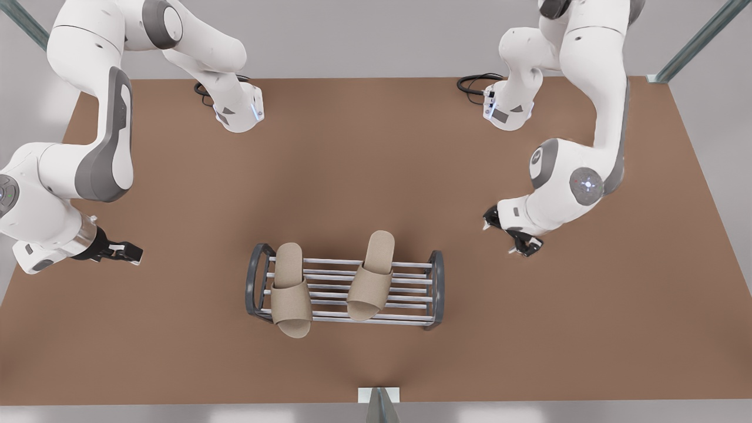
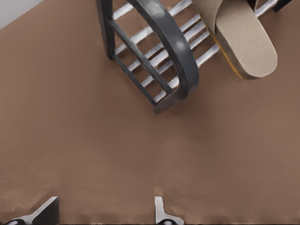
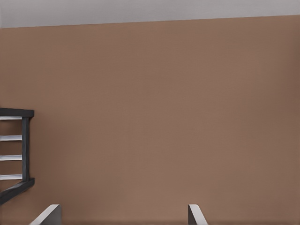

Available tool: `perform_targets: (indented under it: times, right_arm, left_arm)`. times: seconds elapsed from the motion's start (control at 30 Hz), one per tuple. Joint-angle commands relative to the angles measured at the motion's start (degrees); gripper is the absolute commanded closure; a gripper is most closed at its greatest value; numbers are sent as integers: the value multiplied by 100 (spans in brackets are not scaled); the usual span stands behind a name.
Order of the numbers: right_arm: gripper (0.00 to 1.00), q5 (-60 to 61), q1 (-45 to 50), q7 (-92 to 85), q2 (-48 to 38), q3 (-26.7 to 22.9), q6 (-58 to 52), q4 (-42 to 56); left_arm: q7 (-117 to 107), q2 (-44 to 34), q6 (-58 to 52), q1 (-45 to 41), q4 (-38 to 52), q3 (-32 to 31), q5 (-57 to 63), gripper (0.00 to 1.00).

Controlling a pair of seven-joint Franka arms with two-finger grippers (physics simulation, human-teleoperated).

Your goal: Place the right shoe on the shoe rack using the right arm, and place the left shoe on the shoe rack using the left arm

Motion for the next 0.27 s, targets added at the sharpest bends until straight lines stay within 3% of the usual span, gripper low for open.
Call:
perform_targets:
  times: [0.0,0.03,0.07,0.23]
  right_arm:
    - [0,4,5,-18,-7,6,4,12]
    - [0,4,5,-18,-7,6,4,12]
    - [0,4,5,-18,-7,5,4,12]
    - [0,4,-4,-18,-7,-3,4,12]
  left_arm:
    - [-1209,-59,-1496,36,37,869,698,0]
    - [-1800,12,-4107,-175,1671,1214,529,0]
    - [-3954,20,-5473,-202,2763,776,529,0]
    - [-4009,319,-4982,-202,2931,502,538,0]
